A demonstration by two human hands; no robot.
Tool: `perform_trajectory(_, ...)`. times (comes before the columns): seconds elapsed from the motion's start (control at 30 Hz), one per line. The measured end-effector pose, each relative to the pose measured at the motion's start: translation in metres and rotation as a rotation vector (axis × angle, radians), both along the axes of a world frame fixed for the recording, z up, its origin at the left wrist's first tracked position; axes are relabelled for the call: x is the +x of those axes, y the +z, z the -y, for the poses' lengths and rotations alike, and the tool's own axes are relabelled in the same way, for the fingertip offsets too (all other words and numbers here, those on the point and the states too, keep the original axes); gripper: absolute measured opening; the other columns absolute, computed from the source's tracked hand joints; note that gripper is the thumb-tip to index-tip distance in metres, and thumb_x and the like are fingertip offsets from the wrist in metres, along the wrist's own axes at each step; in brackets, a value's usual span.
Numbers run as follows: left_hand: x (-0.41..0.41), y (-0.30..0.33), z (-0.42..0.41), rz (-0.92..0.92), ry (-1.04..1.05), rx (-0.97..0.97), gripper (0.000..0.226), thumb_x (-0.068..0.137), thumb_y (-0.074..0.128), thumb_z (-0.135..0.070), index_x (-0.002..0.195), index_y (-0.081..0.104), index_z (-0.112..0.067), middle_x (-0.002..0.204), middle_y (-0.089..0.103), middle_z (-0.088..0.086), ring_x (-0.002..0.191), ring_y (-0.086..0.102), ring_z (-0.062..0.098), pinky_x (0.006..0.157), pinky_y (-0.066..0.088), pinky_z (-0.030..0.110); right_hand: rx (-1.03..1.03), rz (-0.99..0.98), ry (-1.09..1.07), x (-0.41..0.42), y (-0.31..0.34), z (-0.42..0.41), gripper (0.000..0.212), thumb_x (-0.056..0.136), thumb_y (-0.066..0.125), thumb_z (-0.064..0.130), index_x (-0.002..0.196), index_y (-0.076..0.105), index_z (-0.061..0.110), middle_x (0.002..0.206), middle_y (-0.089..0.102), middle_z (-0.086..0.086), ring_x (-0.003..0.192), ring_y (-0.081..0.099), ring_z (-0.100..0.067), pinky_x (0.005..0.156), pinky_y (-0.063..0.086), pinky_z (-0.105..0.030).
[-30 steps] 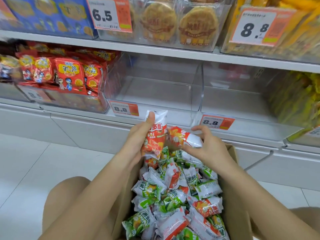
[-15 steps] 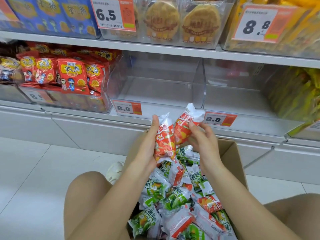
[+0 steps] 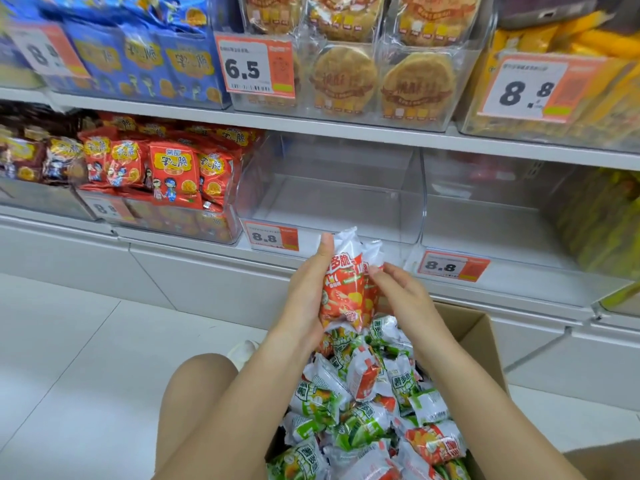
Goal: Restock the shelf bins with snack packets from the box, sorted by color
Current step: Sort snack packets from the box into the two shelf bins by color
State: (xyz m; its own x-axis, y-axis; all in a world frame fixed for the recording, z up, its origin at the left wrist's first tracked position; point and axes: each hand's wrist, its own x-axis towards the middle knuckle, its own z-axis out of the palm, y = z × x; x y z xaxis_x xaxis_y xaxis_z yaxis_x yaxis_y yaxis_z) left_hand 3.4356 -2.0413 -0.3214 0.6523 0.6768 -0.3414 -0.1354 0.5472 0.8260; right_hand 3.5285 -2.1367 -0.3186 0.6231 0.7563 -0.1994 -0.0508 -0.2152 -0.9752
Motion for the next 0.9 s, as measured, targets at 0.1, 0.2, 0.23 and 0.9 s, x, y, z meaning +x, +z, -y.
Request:
perform_trajectory(0.1,0.001,0.003,-0.008,0.052,0.077,0.025,0.067,0.069,0.067,-0.056,0.108,0.067,-0.001,0.107,0.069,0.023,0.099,0.068,0.036,0.090,0.053,0.050,0.029,0.026,0.154,-0.003,0.014,-0.010,0.042,0.074,0.060,0.056,0.109,0.060,0.031,0.097,0.069,0.016,0.084,0.067,0.006,0.067,0.049,-0.007)
perform_trajectory(0.2,0.004,0.007,-0.023,0.068,0.150,0.068,0.061,0.066,0.070,-0.053,0.101,0.069,-0.002,0.101,0.071,0.021,0.095,0.068,0.035,0.088,0.055,0.046,0.034,0.091,0.196,-0.004,0.019,-0.032,0.061,0.058,0.071,0.050,0.113,0.054,0.029,0.098,0.070,0.009,0.086,0.070,-0.008,0.072,0.055,-0.026)
perform_trajectory(0.23,0.005,0.009,-0.030,0.074,0.158,0.078,0.064,0.067,0.071,-0.052,0.103,0.068,0.000,0.103,0.070,0.023,0.097,0.067,0.037,0.089,0.054,0.048,0.053,0.072,0.207,-0.003,0.020,-0.042,0.060,0.059,0.073,0.045,0.112,0.053,0.028,0.096,0.070,0.010,0.083,0.069,-0.004,0.070,0.056,-0.025)
perform_trajectory(0.9,-0.007,-0.067,-0.181,-0.769,0.105,1.352,0.063,0.090,0.026,-0.057,0.122,0.063,-0.016,0.132,0.056,0.003,0.135,0.037,0.023,0.114,0.022,0.042,-0.040,0.146,0.276,0.085,-0.004,-0.229,0.044,0.077,0.075,0.030,0.109,0.045,0.027,0.092,0.069,0.001,0.078,0.069,-0.017,0.074,0.056,-0.037)
